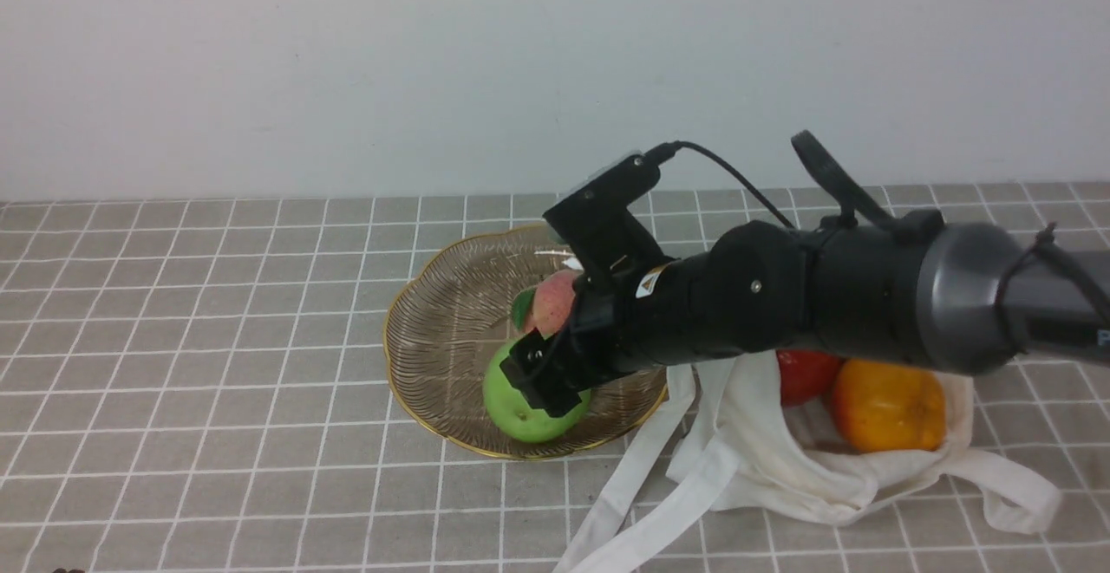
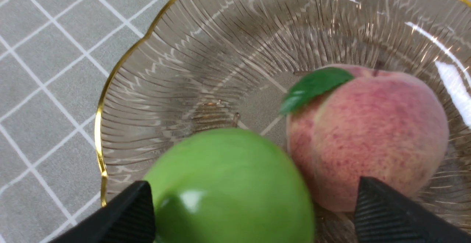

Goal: Take the fruit out of the bag on the grey coffee tablecloth and place them on the plate.

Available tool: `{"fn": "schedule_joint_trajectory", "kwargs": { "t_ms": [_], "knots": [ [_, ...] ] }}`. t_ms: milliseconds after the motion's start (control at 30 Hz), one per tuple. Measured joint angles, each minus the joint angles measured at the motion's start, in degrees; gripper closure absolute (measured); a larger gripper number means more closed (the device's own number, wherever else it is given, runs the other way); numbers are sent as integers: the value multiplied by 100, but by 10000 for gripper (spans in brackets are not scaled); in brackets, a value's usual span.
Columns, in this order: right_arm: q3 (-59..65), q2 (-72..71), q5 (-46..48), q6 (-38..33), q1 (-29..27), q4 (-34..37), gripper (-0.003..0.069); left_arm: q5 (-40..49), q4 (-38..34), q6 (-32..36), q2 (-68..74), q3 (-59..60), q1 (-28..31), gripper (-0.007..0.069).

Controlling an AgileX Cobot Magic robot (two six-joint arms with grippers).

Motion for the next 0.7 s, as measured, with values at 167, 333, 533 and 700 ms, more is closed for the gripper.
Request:
{"fn": "schedule_joint_trajectory", "kwargs": {
  "t_ms": [167,333,533,700],
  "knots": [
    [0,-255,169,0,0,-159,-32,0,0,0,0,0,0,632],
    [0,-1054,923,32,-34,-481,-1,0,0,0,0,0,0,632],
    [0,-2452,2739,532,-311,-1119,141,0,0,0,0,0,0,632],
    [0,-3636,4277,1040,-631,-1799,295,0,0,0,0,0,0,632]
  ]
}}
